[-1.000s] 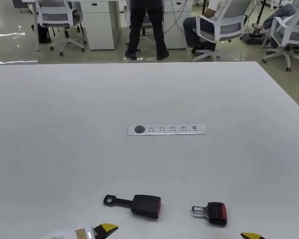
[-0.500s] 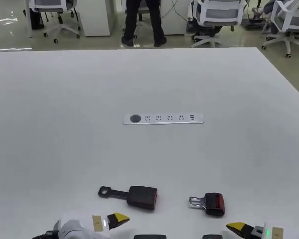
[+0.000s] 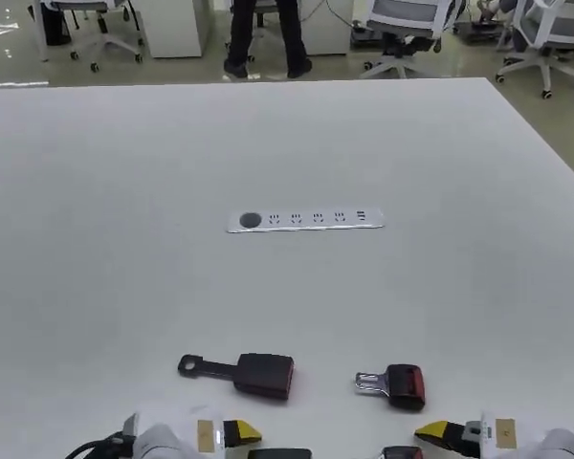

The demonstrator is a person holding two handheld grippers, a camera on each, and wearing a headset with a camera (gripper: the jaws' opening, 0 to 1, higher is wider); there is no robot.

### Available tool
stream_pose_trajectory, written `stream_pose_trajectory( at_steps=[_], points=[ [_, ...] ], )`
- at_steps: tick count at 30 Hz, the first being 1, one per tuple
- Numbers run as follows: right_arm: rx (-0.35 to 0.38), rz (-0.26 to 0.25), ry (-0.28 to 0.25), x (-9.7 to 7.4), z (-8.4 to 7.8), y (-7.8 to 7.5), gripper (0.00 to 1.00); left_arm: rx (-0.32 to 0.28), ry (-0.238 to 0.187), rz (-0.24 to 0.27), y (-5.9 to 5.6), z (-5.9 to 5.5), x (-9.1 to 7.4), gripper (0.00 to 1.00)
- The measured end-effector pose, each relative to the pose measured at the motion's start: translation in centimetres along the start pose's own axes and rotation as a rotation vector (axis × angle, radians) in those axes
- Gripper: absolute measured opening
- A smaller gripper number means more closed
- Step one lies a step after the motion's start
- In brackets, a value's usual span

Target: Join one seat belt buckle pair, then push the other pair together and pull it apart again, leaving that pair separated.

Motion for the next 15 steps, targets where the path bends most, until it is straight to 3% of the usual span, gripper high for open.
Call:
stream_pose_trajectory(
  at_steps=[3, 4, 6, 9, 11, 13, 15],
  points=[
    [-0.008, 0.023, 0.033, 0.05, -0.18, 0.14, 0.51, 0.014, 0.009, 0.0, 0.25, -0.06, 0.25, 0.51],
    [-0.045, 0.001, 0.024, -0.01, 0.15, -0.26, 0.49, 0.02, 0.01, -0.002, 0.24, -0.01, 0.33, 0.49],
    [-0.029, 0.018, 0.031, 0.1, 0.35, -0.05, 0.49, 0.04, 0.028, 0.001, 0.32, -0.15, 0.61, 0.46],
    [-0.043, 0.016, 0.04, 0.1, 0.62, -0.1, 0.42, 0.042, 0.011, -0.003, 0.26, 0.17, 0.43, 0.44],
    [-0.059, 0.013, 0.047, 0.1, 0.49, -0.16, 0.38, 0.043, 0.011, -0.005, 0.25, 0.16, 0.4, 0.36],
    [-0.076, -0.002, 0.061, 0.13, 0.38, -0.32, 0.34, 0.046, 0.009, 0.0, 0.37, -0.05, 0.56, 0.36],
    [-0.073, 0.015, 0.065, 0.21, 0.46, -0.16, 0.33, 0.056, 0.012, -0.003, 0.21, -0.27, 0.74, 0.35]
  ],
)
Point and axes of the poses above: the centre of the closed fingertips' face, and the gripper's own axes: x roughly forward along the fingers, y roughly to its left, z roughly out of its top, the point moved 6 cm from there along -x, roughly backward along the fingers, and after that the axes turned 6 degrees about y, right-handed, at the moved point
